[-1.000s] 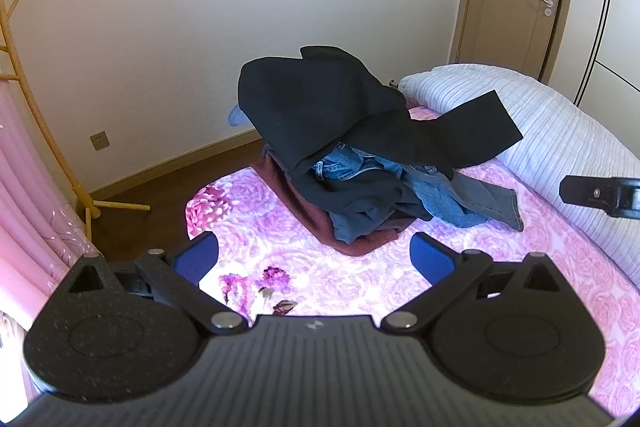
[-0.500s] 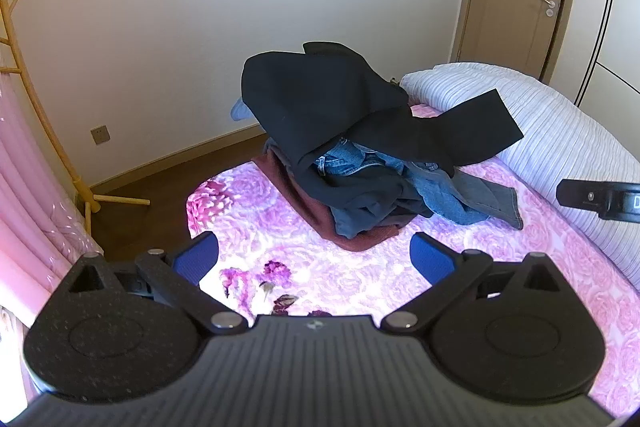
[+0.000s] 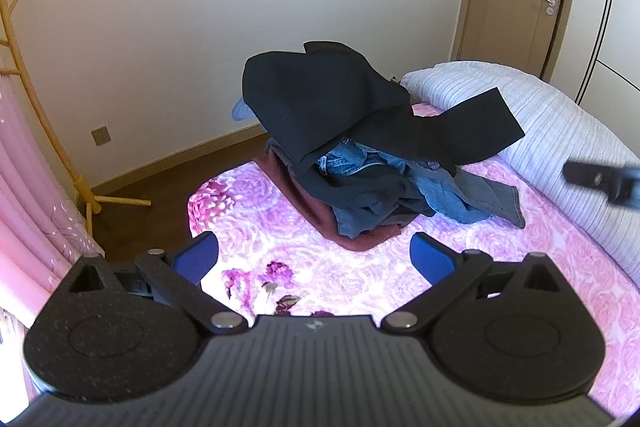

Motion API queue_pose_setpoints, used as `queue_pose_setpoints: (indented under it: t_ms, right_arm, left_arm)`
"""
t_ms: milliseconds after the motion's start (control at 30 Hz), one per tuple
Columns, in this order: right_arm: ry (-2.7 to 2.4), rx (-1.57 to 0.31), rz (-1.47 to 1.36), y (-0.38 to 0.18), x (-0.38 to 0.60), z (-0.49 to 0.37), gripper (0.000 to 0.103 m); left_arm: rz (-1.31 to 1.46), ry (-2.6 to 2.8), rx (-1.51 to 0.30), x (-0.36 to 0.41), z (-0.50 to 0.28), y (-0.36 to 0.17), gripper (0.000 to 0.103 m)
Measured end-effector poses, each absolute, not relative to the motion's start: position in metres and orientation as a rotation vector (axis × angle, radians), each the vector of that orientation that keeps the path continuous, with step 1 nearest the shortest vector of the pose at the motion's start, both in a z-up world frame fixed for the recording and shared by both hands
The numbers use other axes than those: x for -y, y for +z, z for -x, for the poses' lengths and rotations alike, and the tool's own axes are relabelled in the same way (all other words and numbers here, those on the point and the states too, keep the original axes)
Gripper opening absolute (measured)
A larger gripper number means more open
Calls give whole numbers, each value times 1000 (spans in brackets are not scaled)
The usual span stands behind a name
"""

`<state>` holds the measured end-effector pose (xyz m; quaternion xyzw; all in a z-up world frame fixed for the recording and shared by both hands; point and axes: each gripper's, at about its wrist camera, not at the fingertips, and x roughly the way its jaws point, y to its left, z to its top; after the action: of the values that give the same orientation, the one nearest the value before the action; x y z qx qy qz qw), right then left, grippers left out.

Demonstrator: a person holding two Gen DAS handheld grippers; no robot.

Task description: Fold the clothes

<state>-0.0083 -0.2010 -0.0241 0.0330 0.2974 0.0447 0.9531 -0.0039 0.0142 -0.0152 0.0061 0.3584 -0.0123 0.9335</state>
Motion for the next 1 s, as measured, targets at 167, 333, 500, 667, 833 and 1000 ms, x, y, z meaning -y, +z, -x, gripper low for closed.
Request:
queue_pose_setpoints:
  t_ms: [167, 333, 500, 667, 833, 1000]
  right_arm:
    - [37, -425, 28, -8, 193, 25, 102]
    - [114, -416, 107, -11, 181, 20, 102]
    - [187, -440, 162, -29, 158, -23, 102]
    - [306, -482, 274, -51, 114, -104, 102]
    - [438, -494, 516, -88, 60, -199, 102]
    - [553, -574, 725, -136, 30, -277, 102]
  left_arm:
    - [-24, -5, -701, -20, 0, -9, 101]
    - [-64, 10, -672, -35, -16, -11, 101]
    - [-126, -40, -638, -66, -59, -25, 101]
    - [-194, -143, -630, -102, -140, -52, 101]
    - [-248, -281, -677, -123, -237, -85, 101]
    - [-311, -457, -675, -126, -307, -117, 101]
